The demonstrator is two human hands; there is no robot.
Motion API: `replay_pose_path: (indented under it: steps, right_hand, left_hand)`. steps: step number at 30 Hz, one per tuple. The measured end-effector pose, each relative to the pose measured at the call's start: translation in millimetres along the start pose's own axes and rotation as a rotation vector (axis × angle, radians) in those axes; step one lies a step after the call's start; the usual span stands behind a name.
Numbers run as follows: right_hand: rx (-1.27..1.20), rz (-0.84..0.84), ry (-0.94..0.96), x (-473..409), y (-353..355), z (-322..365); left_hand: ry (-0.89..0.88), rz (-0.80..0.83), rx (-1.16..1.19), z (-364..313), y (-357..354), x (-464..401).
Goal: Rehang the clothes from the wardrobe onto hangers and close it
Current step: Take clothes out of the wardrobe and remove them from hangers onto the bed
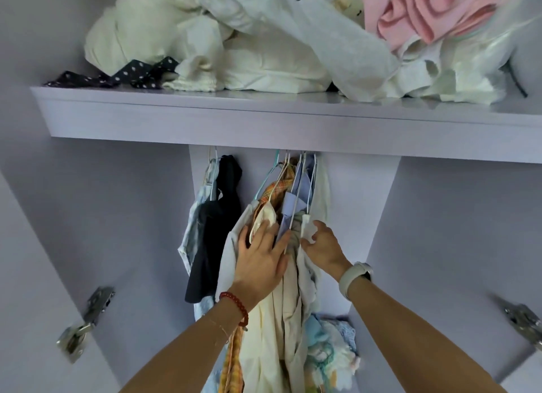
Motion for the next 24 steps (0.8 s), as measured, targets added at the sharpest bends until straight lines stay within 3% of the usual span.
replay_pose_path:
  steps: [4, 9, 16, 24]
  right_hand:
    - [0.026, -0.06, 0.039, -8.5, 3.5, 9.5]
    - [0.097, -0.173, -0.102, -12.2, 18.5, -3.5]
    - [0.095, -0.553, -0.056, -1.9, 73.5, -43.0]
    - [0.098, -0.627, 0.017, 24.5, 104.0, -76.8]
  left_hand:
    - [0.015, 0.041, 0.002, -1.1, -4.1, 0.8]
    - [0.024, 0.014, -0.029, 0.0, -6.5, 1.3]
    - [0.151, -0.118, -0.005, -17.3, -2.9, -3.6]
    - [0.167, -0.192, 0.019, -47.8, -8.6, -10.8]
Point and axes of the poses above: each hand's wrist, its own x-axis away from the middle knuckle, its own y-axis out of the back of the hand, z = x × y, the point moved 5 cm from there along -x, towards the middle knuckle, and after that the axes turned 2 degrees about z, right-handed, at the moved point
